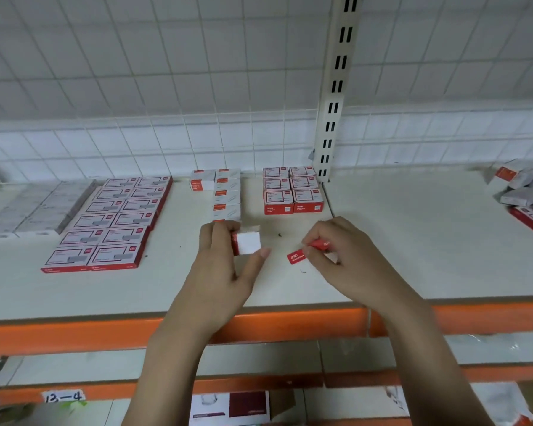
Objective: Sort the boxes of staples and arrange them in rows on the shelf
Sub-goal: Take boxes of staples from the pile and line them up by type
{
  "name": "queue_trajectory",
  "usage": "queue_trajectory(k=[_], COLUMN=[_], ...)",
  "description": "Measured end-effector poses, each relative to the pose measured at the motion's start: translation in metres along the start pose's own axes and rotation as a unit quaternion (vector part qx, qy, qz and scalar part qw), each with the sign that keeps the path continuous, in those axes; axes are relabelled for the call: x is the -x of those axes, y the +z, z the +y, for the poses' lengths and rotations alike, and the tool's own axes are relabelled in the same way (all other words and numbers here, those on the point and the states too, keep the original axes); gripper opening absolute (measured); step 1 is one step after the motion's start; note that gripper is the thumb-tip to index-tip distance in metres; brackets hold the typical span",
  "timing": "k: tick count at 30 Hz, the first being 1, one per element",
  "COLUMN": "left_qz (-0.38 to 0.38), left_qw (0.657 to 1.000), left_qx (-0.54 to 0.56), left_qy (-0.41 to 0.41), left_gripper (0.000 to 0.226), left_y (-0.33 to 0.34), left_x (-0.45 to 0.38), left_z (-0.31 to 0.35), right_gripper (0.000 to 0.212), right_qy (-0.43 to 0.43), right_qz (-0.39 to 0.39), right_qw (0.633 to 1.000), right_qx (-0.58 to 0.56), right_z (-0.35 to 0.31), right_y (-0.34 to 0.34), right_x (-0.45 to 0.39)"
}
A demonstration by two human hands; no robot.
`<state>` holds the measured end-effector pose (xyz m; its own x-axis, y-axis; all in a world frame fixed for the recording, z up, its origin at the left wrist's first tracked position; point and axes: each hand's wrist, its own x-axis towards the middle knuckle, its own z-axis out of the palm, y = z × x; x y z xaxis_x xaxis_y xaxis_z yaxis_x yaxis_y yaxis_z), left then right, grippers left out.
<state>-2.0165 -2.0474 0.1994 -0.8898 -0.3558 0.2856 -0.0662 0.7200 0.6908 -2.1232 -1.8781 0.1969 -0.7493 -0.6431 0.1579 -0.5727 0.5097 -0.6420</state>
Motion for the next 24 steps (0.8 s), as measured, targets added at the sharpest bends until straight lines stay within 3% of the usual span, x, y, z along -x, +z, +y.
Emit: queue_trajectory(k=[6, 13, 18, 24], left_qz=[0.042, 0.060, 0.066, 0.073], left_qw=[0.998, 0.995, 0.989, 0.956], left_qx=[-0.043, -0.066, -0.115, -0.271], left_qy=[0.026, 0.042, 0.060, 0.083], left_gripper=[0.078, 0.058, 0.051, 0.055], left_y=[0.003, 0.011, 0.015, 0.015], left_x=[-0.012, -0.026, -0.031, -0.038], left_z=[-0.001, 0.001, 0.005, 0.001], right_gripper=[0.022, 0.032, 0.061, 0.047], right_qy=[-0.043, -0.077, -0.061, -0.085], right_qz=[0.035, 0.015, -0.009, 0.009], right_qw=[0.998, 0.993, 0.995, 0.995], right_qx=[-0.011, -0.088, -0.073, -0.044], right_z=[0.011, 0.021, 0.030, 0.035], right_y=[-0.001, -0.007, -0.009, -0.010], right_x=[-0.016, -0.031, -0.037, -0.043])
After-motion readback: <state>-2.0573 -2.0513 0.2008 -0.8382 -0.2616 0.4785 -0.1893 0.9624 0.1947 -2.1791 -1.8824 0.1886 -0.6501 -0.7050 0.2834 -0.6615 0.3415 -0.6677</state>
